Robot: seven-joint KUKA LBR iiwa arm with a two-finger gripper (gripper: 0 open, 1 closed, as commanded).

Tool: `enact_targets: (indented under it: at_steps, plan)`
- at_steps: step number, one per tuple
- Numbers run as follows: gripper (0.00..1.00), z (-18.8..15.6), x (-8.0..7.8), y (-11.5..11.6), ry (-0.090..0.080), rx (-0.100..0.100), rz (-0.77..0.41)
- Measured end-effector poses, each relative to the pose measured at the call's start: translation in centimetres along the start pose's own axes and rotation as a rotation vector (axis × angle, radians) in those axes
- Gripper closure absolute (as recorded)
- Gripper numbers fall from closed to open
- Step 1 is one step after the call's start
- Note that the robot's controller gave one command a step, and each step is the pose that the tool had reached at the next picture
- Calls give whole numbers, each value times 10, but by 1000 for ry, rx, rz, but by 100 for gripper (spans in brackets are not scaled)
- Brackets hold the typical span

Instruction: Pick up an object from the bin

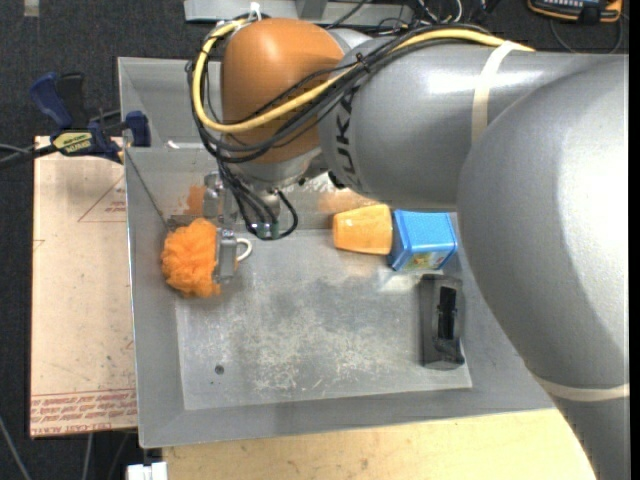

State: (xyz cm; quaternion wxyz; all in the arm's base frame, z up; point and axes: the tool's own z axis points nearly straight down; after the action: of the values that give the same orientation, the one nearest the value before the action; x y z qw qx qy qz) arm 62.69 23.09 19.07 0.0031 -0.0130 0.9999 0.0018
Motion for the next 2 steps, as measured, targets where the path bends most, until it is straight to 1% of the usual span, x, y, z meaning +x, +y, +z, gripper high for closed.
enact_targets:
  at_steps: [1, 2]
  plan:
    - [0, 57, 21, -1, 2, 0, -115]
    - [0, 74, 35, -1, 1, -1, -2]
